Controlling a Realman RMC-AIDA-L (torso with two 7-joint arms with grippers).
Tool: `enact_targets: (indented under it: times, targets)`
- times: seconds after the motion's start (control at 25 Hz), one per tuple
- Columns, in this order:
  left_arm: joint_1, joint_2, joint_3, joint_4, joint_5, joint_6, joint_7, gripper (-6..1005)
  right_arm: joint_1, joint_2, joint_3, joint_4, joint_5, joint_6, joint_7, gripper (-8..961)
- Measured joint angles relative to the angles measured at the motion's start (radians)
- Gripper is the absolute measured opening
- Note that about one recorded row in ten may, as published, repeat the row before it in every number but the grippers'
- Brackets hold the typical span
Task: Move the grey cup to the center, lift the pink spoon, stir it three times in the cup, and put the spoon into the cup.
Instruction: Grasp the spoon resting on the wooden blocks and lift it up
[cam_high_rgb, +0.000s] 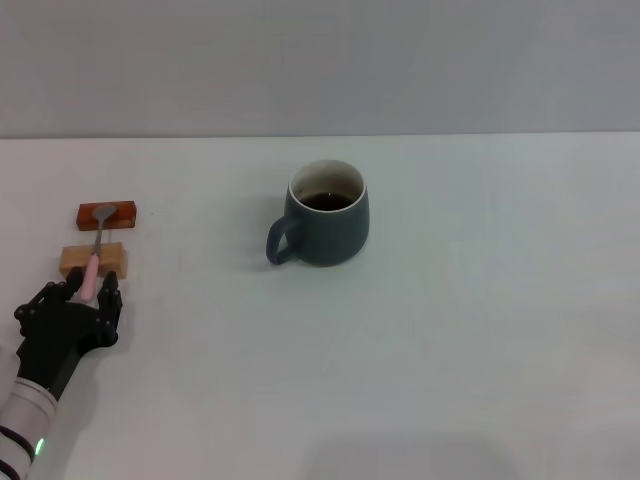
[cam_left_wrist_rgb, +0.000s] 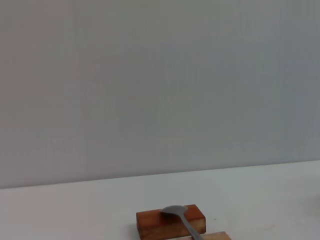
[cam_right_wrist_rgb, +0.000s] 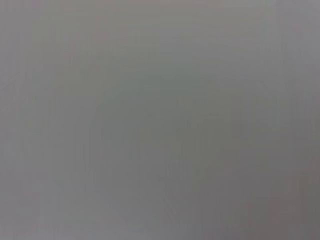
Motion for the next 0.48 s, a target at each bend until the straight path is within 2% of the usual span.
enact_targets:
  times: [0.48]
  targets:
    - [-0.007,-0.001,-0.021,0.012,-0.004,0.001,-0.01,281,-0.022,0.001,-0.02,0.029,0.0,-0.011,0.0,817]
